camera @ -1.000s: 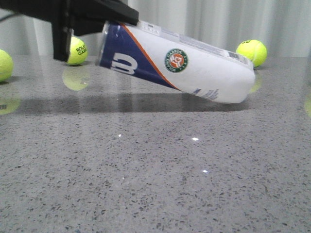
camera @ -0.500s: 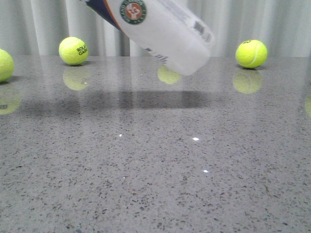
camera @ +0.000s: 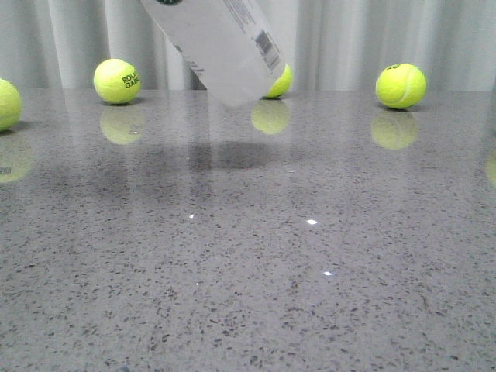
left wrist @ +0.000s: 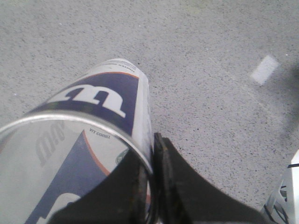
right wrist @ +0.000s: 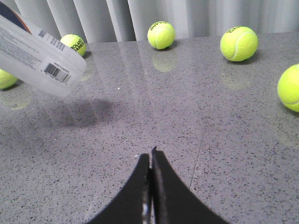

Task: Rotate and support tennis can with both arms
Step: 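Lift the navy end with the left gripper, tilting the can upward, then lower the can onto its base and stand it upright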

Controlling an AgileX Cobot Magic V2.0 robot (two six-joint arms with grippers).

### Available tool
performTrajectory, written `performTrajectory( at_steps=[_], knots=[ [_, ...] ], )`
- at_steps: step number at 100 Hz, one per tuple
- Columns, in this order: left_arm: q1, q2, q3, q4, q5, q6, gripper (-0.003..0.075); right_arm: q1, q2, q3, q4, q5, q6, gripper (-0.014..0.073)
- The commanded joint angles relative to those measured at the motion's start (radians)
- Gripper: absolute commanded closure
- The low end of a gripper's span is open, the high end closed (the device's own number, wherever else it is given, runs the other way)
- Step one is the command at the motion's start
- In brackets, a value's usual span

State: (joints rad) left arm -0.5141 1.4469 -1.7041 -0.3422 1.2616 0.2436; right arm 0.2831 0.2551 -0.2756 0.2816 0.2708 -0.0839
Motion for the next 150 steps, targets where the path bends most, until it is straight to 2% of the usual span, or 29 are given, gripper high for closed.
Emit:
performTrajectory(
  at_steps=[1,87,104,131,150],
  knots=[
    [-0.024,-0.037,-0.039,0.004,0.014,-0.024,0.0741,-0.008,0.008,-0.026,0.009,-0.065,-0.008,0.0649],
    [-0.033,0.074,-0.037,0.04,0.014,-0.017,0.073,-0.008,0.008,-0.026,0.009,-0.065,-0.008,0.0649],
    [-0.033,0.074,-0.037,0.033,0.014,-0.017,0.0599,-0.008,0.008,-0.026,0.009,-0.065,-0.008,0.0649],
    [-0.033,0.074,-0.037,0.023,0.003,-0.017,0.0251,-0.008,0.008,-0.026,0.009,-0.065,-0.008,0.0649],
    [-0.033,0.074,-0.037,0.023,-0.071,-0.017,0.0228,-0.008,0.008,-0.026,0.009,-0.065,-0.008,0.0649]
  ],
)
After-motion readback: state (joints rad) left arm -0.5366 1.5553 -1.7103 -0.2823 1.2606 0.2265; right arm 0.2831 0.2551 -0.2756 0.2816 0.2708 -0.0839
